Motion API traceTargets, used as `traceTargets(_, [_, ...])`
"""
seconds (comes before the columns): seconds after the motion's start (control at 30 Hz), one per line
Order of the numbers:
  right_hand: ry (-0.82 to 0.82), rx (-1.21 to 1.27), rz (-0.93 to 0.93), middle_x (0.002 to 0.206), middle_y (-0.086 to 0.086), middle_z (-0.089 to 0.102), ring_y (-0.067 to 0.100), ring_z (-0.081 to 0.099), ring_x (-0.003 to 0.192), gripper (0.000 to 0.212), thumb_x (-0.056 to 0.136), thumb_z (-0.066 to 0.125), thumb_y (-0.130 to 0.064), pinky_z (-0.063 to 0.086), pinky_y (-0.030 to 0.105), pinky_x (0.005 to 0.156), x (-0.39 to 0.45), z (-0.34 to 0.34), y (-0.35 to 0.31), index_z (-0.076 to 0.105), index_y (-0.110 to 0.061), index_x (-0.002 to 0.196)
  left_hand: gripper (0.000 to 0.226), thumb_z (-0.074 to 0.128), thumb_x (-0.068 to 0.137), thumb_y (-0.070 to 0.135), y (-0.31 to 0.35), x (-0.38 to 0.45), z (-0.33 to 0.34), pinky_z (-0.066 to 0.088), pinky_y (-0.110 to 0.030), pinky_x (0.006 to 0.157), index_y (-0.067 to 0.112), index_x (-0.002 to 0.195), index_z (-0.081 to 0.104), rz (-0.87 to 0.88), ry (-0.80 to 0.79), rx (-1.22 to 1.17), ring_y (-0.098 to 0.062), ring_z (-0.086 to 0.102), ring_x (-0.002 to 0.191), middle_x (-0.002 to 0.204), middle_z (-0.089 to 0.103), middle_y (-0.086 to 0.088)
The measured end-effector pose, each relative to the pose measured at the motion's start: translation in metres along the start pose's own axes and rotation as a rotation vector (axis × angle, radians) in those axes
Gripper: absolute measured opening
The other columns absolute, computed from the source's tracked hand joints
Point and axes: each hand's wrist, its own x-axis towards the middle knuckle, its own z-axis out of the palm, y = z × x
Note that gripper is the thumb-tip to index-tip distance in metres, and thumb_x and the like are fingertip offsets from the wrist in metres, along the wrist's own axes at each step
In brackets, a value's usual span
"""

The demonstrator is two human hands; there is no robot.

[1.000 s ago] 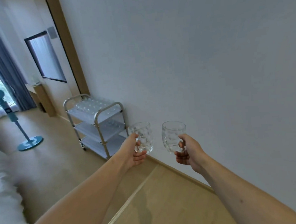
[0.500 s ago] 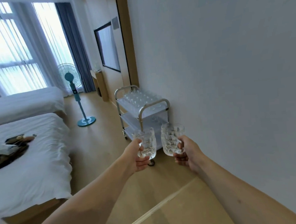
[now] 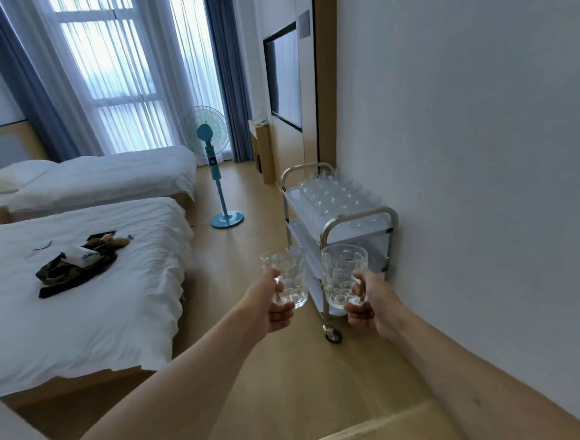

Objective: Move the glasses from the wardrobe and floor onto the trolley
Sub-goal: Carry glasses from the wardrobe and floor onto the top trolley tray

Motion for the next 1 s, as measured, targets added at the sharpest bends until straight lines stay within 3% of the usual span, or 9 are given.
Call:
traceTargets(0.1, [-0.001, -0.041, 0.026, 0.057, 0.010, 0.055, 0.022, 0.049, 0.050, 0.041, 0.098, 0.050, -0.041, 0.048, 0.030, 0.052, 0.026, 0.015, -0.002, 0.043, -0.020, 0.063, 0.031, 0.051, 0.094, 0.047, 0.002, 0.020, -0.007, 0.054, -0.034, 0.073, 0.017, 0.090, 0.053, -0.006, 0.030, -0.003, -0.027, 0.063, 0.073, 0.089, 0.069, -0.015])
traceTargets(0.2, [0.002, -0.049, 0.074, 0.057, 0.010, 0.059, 0.021, 0.055, 0.051, 0.042, 0.096, 0.053, -0.044, 0.051, 0.028, 0.050, 0.052, 0.035, -0.002, 0.046, -0.019, 0.063, 0.031, 0.052, 0.095, 0.048, 0.005, 0.043, -0.019, 0.054, -0.034, 0.074, 0.017, 0.090, 0.053, -0.026, 0.055, -0.008, -0.027, 0.063, 0.073, 0.089, 0.069, -0.016])
traceTargets(0.47, [0.008, -0.071, 0.105, 0.059, 0.008, 0.060, 0.021, 0.057, 0.055, 0.042, 0.094, 0.055, -0.047, 0.054, 0.031, 0.053, 0.128, 0.100, -0.010, 0.047, -0.020, 0.062, 0.032, 0.053, 0.094, 0.049, 0.039, 0.133, -0.060, 0.055, -0.035, 0.075, 0.017, 0.089, 0.054, -0.049, 0.050, -0.014, -0.027, 0.064, 0.071, 0.084, 0.071, -0.016])
traceTargets(0.7, [0.092, -0.039, 0.121, 0.058, 0.007, 0.061, 0.021, 0.055, 0.058, 0.040, 0.096, 0.054, -0.046, 0.053, 0.030, 0.053, 0.198, 0.173, -0.035, 0.048, -0.021, 0.065, 0.036, 0.053, 0.092, 0.053, 0.098, 0.226, -0.106, 0.055, -0.030, 0.062, 0.017, 0.093, 0.055, -0.039, -0.015, 0.053, -0.024, 0.063, 0.061, 0.064, 0.070, -0.010])
traceTargets(0.87, [0.168, -0.005, 0.120, 0.064, 0.010, 0.064, 0.023, 0.058, 0.060, 0.035, 0.097, 0.054, -0.046, 0.055, 0.031, 0.053, 0.241, 0.219, -0.051, 0.053, -0.018, 0.075, 0.036, 0.054, 0.090, 0.054, 0.135, 0.288, -0.135, 0.056, -0.027, 0.055, 0.018, 0.092, 0.055, -0.046, -0.068, 0.109, -0.020, 0.064, 0.046, 0.069, 0.072, -0.011])
traceTargets(1.0, [0.235, 0.020, 0.141, 0.068, 0.012, 0.065, 0.023, 0.058, 0.062, 0.038, 0.096, 0.056, -0.046, 0.054, 0.029, 0.052, 0.267, 0.240, -0.058, 0.051, -0.018, 0.071, 0.037, 0.054, 0.090, 0.055, 0.158, 0.332, -0.144, 0.056, -0.028, 0.056, 0.018, 0.093, 0.057, -0.061, -0.105, 0.150, -0.021, 0.065, 0.049, 0.068, 0.073, -0.010])
